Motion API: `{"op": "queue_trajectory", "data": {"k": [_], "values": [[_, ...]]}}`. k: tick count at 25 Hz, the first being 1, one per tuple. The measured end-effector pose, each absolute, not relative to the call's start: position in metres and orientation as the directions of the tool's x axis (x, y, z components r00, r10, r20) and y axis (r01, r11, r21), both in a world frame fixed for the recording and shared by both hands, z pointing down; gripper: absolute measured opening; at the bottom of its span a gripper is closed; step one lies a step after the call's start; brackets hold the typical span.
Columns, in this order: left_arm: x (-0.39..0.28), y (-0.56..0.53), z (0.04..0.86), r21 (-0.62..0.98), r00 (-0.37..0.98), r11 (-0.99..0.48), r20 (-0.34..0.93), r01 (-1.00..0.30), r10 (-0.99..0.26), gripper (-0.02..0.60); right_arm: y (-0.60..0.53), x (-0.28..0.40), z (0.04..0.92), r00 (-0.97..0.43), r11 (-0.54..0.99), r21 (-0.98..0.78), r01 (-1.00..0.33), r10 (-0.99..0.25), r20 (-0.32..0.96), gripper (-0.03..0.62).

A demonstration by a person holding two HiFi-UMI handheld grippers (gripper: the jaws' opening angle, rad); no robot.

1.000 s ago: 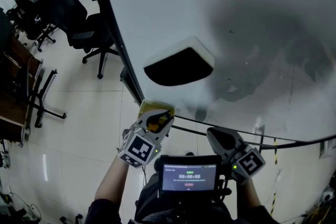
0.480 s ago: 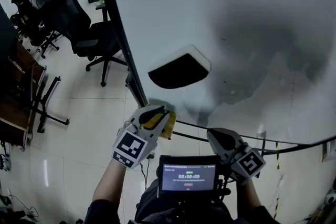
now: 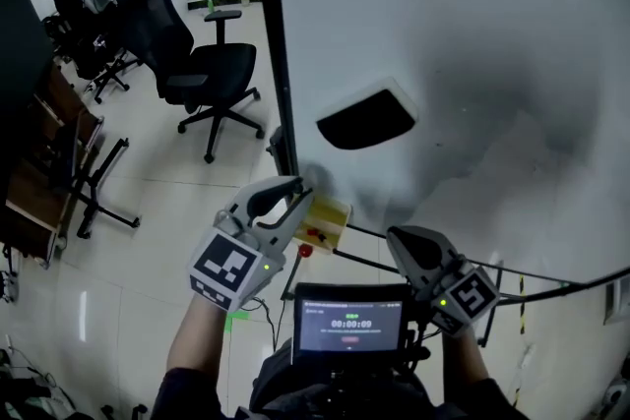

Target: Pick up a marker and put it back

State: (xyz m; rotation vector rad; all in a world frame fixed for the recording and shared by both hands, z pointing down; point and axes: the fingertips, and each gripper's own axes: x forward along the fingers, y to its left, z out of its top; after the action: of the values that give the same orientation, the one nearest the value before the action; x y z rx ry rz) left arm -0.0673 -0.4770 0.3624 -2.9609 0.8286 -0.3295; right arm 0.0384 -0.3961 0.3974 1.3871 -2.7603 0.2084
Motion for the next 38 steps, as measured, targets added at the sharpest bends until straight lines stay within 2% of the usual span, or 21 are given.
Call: {"op": "queue_trajectory", "data": {"k": [7,18,23,33,38], "values": [[-0.111,-0.462,0.32,-0.177,0.821,-0.825,0.116,-0.536,-0.558,0.072,-0.395,-0.002,0.372,-0.646,0.645,-0.037,-0.764,-0.762,0.054,0.015],[-0.142,-0.425,0.272,-0.257,0.794,-0.772,0.029,-0.581,-0.607,0.072,-0.385,-0.027,0.332,-0.684,0.682,0.056,-0.729,-0.729,-0.023,0.015],[-0.128,-0.391,0.252,-0.29,0.757,-0.728,0.017,-0.621,-0.653,0.072,-0.36,-0.005,0.324,-0.71,0.708,0.045,-0.705,-0.703,-0.052,0.015],[-0.08,-0.338,0.273,-0.263,0.658,-0.646,0.051,-0.716,-0.751,0.072,-0.307,0.06,0.351,-0.765,0.765,-0.003,-0.644,-0.644,-0.023,0.015],[-0.074,-0.301,0.276,-0.283,0.603,-0.593,0.059,-0.754,-0.795,0.072,-0.283,0.073,0.354,-0.801,0.801,-0.009,-0.599,-0.599,-0.03,0.015]]}}
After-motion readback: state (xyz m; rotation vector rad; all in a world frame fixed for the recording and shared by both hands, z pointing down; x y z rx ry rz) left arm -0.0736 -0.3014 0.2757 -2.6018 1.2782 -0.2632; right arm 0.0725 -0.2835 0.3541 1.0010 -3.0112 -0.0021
